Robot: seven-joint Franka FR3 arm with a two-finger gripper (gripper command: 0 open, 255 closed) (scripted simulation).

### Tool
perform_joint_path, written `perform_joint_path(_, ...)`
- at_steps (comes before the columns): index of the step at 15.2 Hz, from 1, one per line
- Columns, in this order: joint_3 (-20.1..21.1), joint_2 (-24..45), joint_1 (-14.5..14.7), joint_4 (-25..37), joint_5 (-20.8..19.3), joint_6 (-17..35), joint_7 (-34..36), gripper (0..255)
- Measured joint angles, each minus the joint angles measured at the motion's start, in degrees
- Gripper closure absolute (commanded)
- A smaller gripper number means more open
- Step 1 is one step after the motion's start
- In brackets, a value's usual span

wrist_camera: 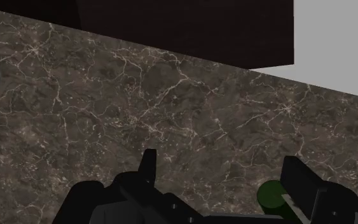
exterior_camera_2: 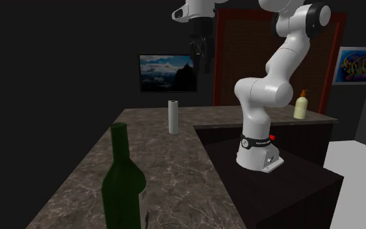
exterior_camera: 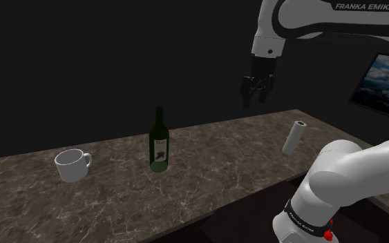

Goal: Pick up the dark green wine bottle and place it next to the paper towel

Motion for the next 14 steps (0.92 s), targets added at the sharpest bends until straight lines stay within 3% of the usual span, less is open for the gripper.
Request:
perform_joint_path(3, 0.86, 1.88, 0.28, 0.57, 0.61, 1.67, 0.99, 0)
perform_joint_path(8, 4.58, 9.33, 1.37, 2.39, 2.71, 8.82, 5.22, 0)
perform_joint_path(14, 8.49, 20.54, 1.92, 8.60, 3.27, 15.84, 9.98, 0)
